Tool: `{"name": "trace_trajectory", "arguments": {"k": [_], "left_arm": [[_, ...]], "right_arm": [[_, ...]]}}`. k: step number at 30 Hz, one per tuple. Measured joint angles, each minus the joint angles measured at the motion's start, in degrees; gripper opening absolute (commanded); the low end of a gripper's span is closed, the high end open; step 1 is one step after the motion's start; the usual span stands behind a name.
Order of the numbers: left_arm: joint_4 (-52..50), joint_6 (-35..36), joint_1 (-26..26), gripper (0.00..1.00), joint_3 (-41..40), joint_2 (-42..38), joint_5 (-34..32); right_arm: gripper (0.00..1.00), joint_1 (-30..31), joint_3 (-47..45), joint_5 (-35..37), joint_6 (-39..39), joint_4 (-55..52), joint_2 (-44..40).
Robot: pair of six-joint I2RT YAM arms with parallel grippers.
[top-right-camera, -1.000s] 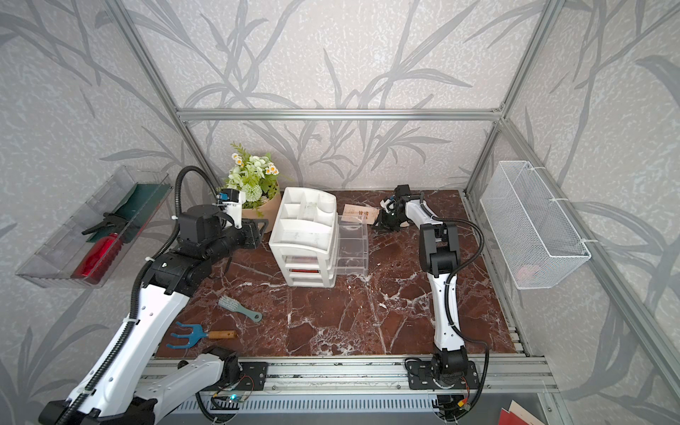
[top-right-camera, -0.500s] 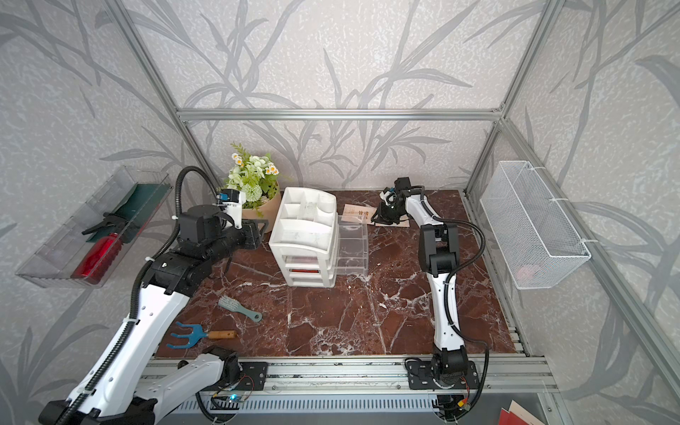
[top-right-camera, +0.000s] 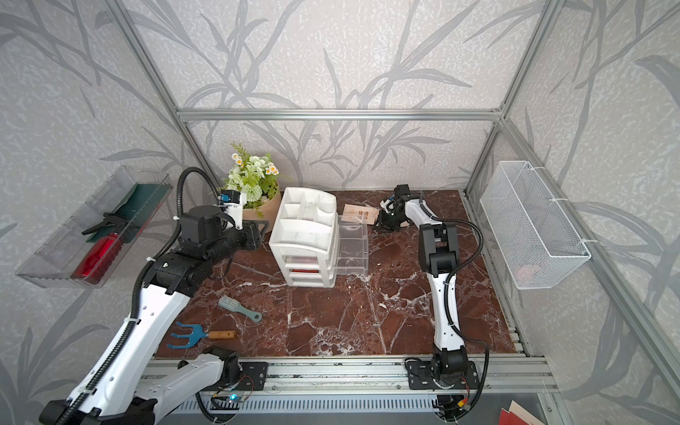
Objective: Take the postcards out of the drawer
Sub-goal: Adjust the postcard at the center of the board.
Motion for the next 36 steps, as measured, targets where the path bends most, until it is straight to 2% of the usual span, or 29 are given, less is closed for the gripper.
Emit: {"name": "trace_trajectory", "arguments": {"k": [18,36], "left_arm": [[-0.04,0.04,0.00,0.38,0.00,0.00,0.02],[-0.07,0.09,0.00,0.39,0.00,0.09,-0.07]], "right_arm": [[0.25,-0.66,-0.09,0.74,0.98,2.03,0.02],[0.26,-1.03,5.55,1.33,1.51,1.31,3.21]]}}
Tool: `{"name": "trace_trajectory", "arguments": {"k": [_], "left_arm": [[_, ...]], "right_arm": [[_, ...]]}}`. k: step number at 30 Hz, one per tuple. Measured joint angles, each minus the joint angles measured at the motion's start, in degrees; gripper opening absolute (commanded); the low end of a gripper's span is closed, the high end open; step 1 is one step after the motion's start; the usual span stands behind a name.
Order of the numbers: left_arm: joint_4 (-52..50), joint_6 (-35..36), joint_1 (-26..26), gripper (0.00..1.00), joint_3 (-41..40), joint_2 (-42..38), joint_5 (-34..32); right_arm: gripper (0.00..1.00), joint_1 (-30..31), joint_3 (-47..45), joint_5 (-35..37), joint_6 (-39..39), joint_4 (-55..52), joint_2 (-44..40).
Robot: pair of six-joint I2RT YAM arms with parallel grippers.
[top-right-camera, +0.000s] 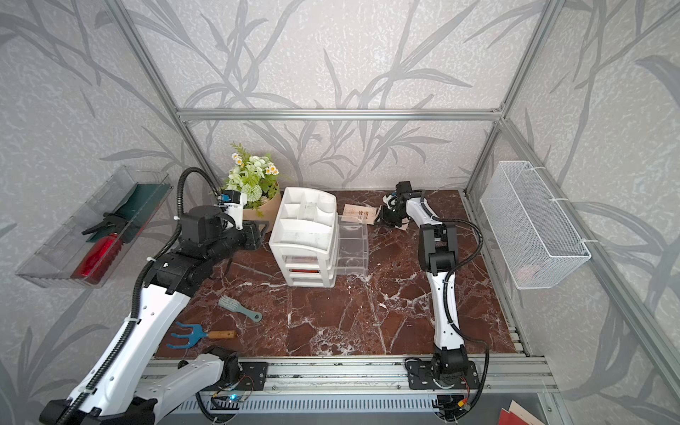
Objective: Take the postcards out of the drawer
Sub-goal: Adjust the postcard at the center of the board.
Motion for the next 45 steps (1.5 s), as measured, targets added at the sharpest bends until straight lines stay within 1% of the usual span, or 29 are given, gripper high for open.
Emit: {"name": "trace_trajectory", "arguments": {"k": [6,14,20,45], "left_arm": [[0.02,0.00,0.02,0.39,0.00,0.63,0.07],[0.02,-0.02,0.02,0.39,0.00,0.90,0.33],[0.02,-0.02,0.02,0.39,0.00,0.90,0.59],[0.02,-0.07,0.07,0.39,0.00,0.94,0.94]], "right_arm": [[0.27,-0.70,-1.33,-0.44,-0.94,0.46,-0.46],[0.29,-3.65,-9.42,-0.63,-1.53,2.19,-5.05],[0.29,-5.68,-12.26,-0.68,-2.16,2.91,-6.67],[0.29,-8.04,-12.50,-1.03,-3.50,2.89,-6.88]]}}
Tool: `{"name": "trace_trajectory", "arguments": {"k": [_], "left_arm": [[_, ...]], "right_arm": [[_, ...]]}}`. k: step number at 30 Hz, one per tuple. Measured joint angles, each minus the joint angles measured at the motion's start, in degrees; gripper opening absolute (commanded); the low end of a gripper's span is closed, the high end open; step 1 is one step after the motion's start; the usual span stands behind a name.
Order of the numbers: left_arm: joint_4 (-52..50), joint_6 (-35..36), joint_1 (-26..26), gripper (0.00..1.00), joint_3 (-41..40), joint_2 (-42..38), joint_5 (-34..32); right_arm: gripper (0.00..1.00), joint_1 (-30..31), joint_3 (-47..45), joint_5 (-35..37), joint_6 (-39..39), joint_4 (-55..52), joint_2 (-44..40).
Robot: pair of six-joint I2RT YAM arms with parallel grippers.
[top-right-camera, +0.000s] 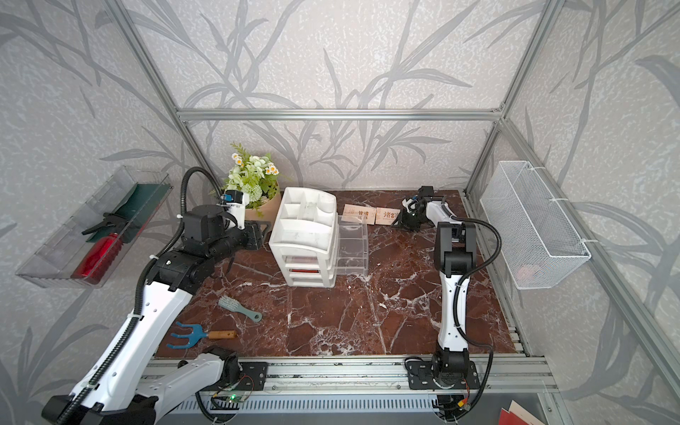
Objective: Take the postcards out of the drawer
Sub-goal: Adjust the postcard at the center of the board, then close the drawer in the storage box.
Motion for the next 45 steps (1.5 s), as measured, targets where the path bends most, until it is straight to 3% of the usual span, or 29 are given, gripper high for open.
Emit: {"name": "trace_trajectory", "arguments": {"k": [11,23,32,45], "left_arm": [[-2.21,0.22,0.00,0.39,3.34,4.66,-2.80],[-4.09,1.27,0.00,0.38,11.43,15.08,-4.26],[-4.83,2.05,0.00,0.34,16.76,22.64,-4.28],[-6.29,2.60,-0.50,0.22,19.23,26.32,-4.31]], "right_arm": [[0.31,-0.26,-9.35,-0.48,0.42,0.96,-9.68],[0.32,0.26,-29.86,-4.13,3.19,9.22,-28.04],[0.33,2.45,-40.85,-5.60,6.84,15.80,-33.53],[0.33,6.78,-42.93,-6.10,9.60,21.05,-34.10]]}}
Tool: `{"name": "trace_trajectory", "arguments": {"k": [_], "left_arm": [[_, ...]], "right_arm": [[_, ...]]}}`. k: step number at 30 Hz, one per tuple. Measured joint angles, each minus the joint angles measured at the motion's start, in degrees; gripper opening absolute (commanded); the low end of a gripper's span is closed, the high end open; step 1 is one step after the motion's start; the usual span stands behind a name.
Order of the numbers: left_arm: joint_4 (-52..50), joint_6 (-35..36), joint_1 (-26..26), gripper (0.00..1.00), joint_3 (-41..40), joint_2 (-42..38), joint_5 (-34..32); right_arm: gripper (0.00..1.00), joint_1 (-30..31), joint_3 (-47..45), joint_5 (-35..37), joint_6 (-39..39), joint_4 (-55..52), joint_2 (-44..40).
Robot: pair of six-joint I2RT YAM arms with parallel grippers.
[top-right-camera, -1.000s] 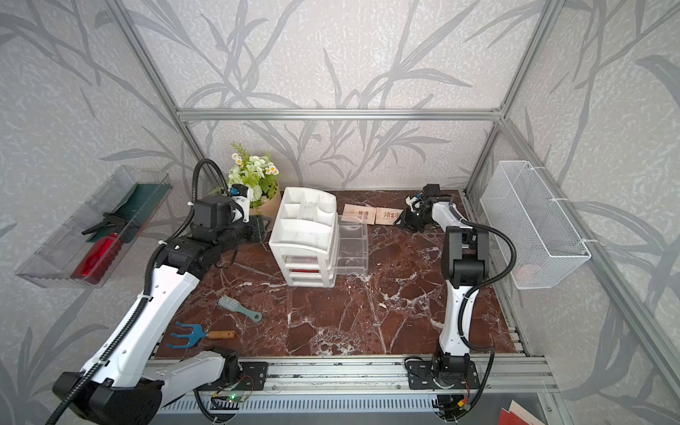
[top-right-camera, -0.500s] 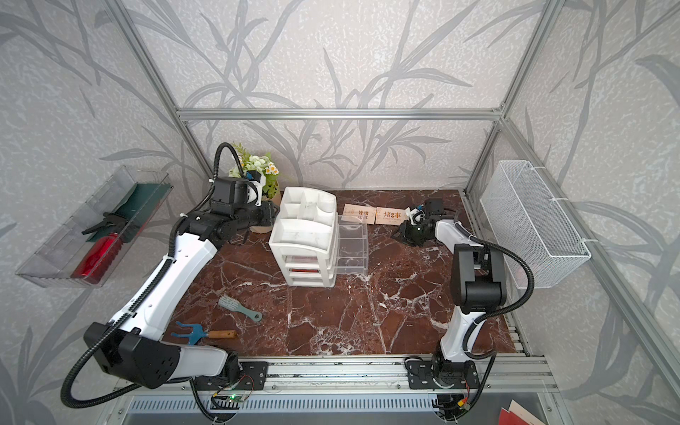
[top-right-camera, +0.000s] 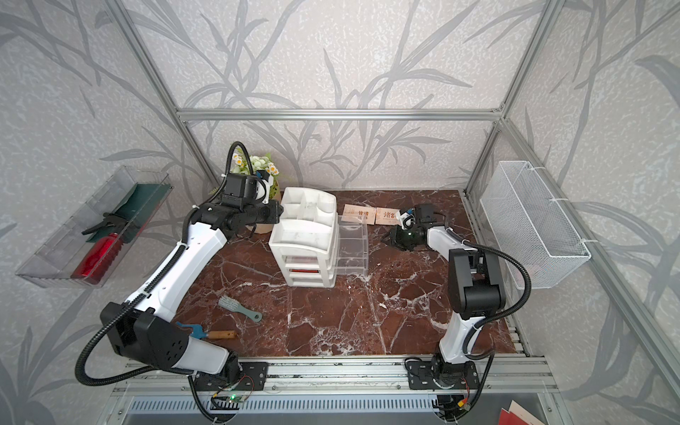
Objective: Take the postcards out of the drawer
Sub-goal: Close the drawer in the storage box.
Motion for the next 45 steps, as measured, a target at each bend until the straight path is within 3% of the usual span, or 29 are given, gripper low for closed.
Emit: {"name": "trace_trajectory", "arguments": {"k": [20,45], "left_arm": [[-0.50,-1.38,-3.74,0.10,2.05,2.62,-7.10],[-0.55,-2.21,-4.68,0.09,2.10,2.75,-9.05]], "right_arm": [[0.33,5.86,0.02,0.04,2.05,2.16,0.00],[0.33,15.65,2.86,0.68,3.69,2.64,0.04]]}}
